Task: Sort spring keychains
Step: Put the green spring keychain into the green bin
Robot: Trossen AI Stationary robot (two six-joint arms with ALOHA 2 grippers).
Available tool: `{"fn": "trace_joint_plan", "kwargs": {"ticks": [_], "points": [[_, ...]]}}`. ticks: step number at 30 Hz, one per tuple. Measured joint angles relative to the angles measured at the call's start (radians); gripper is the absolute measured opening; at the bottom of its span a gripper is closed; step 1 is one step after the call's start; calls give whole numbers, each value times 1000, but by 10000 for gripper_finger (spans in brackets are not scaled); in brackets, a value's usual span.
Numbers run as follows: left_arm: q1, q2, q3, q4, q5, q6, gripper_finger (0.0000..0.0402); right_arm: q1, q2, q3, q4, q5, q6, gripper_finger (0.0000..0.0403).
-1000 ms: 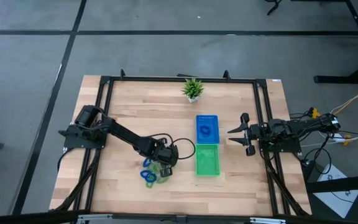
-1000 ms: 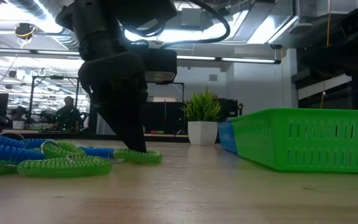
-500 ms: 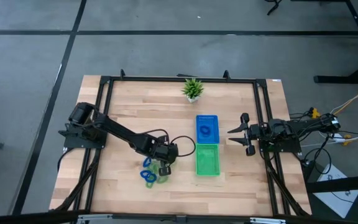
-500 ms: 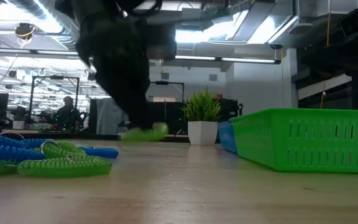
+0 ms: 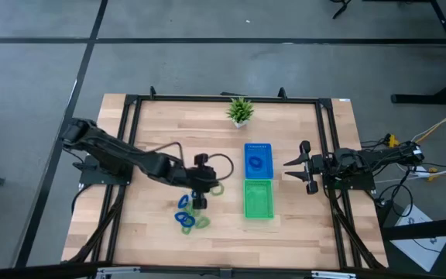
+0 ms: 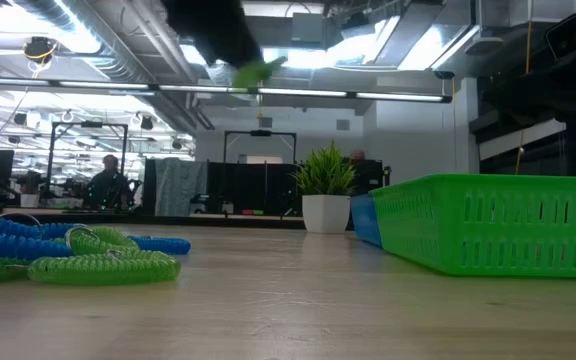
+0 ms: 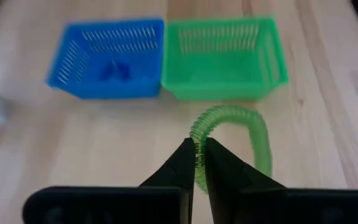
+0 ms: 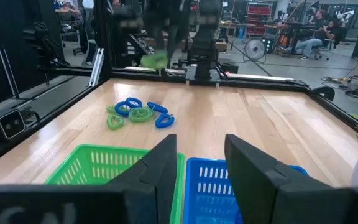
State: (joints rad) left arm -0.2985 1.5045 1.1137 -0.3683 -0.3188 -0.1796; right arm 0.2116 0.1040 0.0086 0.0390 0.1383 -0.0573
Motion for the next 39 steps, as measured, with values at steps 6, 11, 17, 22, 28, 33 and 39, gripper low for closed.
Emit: {"fn": "trace_joint_plan", "kwargs": {"ticks": [6,11,17,22,28,33,39], "points": [[0,-137,1,4,-72,98,19,0,0,0,0,0,0,136],[0,-222,2,9,-143,161,19,0,0,0,0,0,0,136],[14,-253,2,44,-203,256,19,0,0,0,0,0,0,136],[77,-245,2,144,-114,298,19,0,0,0,0,0,0,136],[140,-200,2,205,33,298,19,0,0,0,0,0,0,136],[174,-127,2,317,110,298,19,0,0,0,0,0,0,136],[192,-37,2,436,220,298,19,0,0,0,0,0,0,136]]}}
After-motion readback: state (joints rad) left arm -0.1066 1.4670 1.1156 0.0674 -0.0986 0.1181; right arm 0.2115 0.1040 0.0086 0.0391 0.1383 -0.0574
